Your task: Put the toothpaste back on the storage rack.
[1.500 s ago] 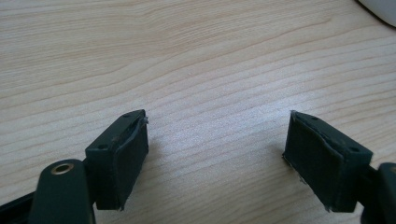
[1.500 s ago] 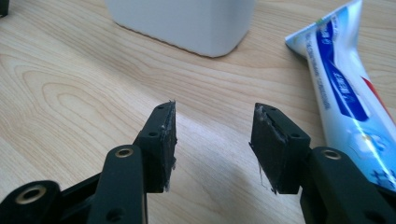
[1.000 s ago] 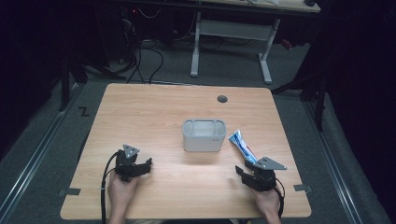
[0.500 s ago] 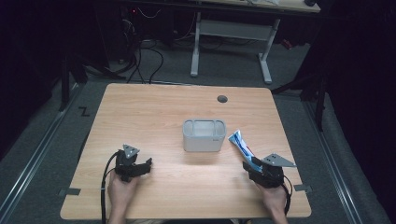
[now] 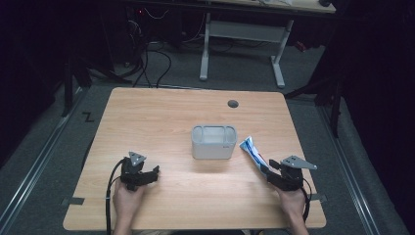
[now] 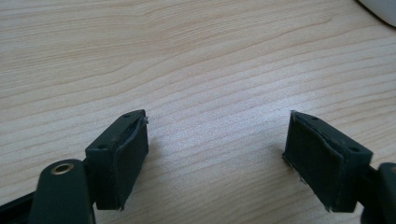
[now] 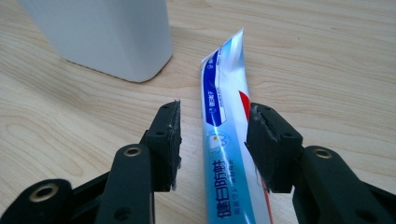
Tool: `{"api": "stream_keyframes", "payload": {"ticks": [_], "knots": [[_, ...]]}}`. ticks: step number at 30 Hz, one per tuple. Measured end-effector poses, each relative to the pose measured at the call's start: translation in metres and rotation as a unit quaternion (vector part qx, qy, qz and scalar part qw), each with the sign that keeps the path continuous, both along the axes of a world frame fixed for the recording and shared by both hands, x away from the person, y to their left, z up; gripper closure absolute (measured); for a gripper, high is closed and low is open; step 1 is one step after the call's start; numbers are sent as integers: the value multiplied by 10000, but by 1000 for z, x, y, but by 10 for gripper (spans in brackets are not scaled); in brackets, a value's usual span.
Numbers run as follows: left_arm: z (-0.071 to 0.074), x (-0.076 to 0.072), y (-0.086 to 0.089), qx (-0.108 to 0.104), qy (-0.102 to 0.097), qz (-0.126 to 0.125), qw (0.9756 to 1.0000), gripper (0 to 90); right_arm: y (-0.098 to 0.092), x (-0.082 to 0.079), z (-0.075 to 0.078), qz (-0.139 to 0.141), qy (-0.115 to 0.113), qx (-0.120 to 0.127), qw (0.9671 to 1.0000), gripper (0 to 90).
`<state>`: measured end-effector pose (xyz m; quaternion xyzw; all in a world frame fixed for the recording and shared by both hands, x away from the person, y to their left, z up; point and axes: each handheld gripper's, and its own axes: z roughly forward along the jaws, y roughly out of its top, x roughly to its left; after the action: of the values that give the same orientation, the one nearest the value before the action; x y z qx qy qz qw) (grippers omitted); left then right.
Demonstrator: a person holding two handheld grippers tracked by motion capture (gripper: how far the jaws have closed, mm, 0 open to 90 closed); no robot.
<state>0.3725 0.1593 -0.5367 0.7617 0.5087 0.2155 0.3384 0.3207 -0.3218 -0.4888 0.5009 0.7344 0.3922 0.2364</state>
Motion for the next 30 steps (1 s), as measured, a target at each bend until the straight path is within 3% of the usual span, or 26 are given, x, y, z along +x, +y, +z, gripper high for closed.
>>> {"api": "stream_keyframes", "payload": {"ticks": [8,30], "knots": [[0,0,0,0,-1,0,10000,219,-3,8,2,-20,40,46,10000,555],[0,0,0,-7,-5,7,10000,219,1,38,18,151,156,-214,9995,552]]}}
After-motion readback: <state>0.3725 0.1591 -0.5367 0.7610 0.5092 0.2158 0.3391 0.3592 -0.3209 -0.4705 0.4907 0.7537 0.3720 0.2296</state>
